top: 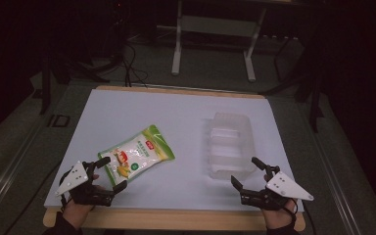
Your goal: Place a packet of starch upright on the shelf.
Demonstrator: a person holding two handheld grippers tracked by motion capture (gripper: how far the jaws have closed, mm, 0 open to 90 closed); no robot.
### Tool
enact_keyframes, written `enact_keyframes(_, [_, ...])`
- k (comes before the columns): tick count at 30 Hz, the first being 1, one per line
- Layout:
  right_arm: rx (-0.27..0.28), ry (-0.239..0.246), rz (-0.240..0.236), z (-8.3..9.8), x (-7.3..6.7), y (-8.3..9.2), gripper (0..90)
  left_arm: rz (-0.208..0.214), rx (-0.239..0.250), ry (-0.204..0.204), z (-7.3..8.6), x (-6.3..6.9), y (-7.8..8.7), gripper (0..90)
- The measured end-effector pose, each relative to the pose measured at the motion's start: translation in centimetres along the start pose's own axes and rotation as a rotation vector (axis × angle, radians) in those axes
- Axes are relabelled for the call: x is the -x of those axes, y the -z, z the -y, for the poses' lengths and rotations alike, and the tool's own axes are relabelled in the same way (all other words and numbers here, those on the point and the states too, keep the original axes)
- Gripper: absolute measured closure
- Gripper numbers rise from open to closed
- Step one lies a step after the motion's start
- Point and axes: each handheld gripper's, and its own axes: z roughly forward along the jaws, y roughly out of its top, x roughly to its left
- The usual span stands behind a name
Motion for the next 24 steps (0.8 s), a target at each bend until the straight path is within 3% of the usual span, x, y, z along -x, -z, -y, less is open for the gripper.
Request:
enact_keyframes(2, [-0.017,0.036,-0.013,0.1,-0.6,-0.3,11.6,-0.007,0.009,0.001,0.0,-0.1,0.1,0.0])
enact_keyframes(5, [-0.022,0.046,-0.045,0.0,-1.1,-0.4,11.6,-0.015,-0.004,-0.015,-0.1,-0.2,0.3,0.0])
enact_keyframes(7, [-0.025,0.046,-0.053,-0.2,-1.1,-0.3,11.6,-0.002,-0.023,-0.005,0.0,-0.3,0.3,0.0])
enact_keyframes(9, [-0.022,0.037,-0.06,-0.3,-1.0,-0.2,11.6,0.04,-0.033,0.028,0.0,-0.5,0.3,0.0])
enact_keyframes(10, [-0.022,0.037,-0.06,-0.3,-1.0,-0.2,11.6,0.04,-0.033,0.028,0.0,-0.5,0.3,0.0])
enact_keyframes(14, [-0.016,-0.013,-0.065,-0.6,-0.6,0.1,11.4,0.065,-0.097,-0.029,-0.1,0.2,-0.2,0.0])
enact_keyframes(16, [-0.018,-0.019,-0.067,-0.6,-0.6,0.1,11.3,0.075,-0.112,-0.03,-0.2,0.4,-0.3,0.0])
enact_keyframes(18, [-0.018,-0.048,-0.072,-0.6,-0.6,0.1,11.3,0.101,-0.121,0.0,-0.5,0.9,-0.6,0.0])
enact_keyframes(21, [-0.017,-0.043,-0.069,-0.7,-0.7,0.1,11.3,0.11,-0.121,0.005,-1.2,1.5,-1.0,0.0])
enact_keyframes(23, [-0.018,-0.039,-0.072,-0.7,-0.9,0.1,11.3,0.104,-0.147,-0.033,-1.9,2.1,-1.3,0.0])
enact_keyframes(24, [-0.019,-0.033,-0.072,-0.8,-0.9,0.1,11.3,0.131,-0.162,-0.035,-2.3,2.2,-1.5,0.0])
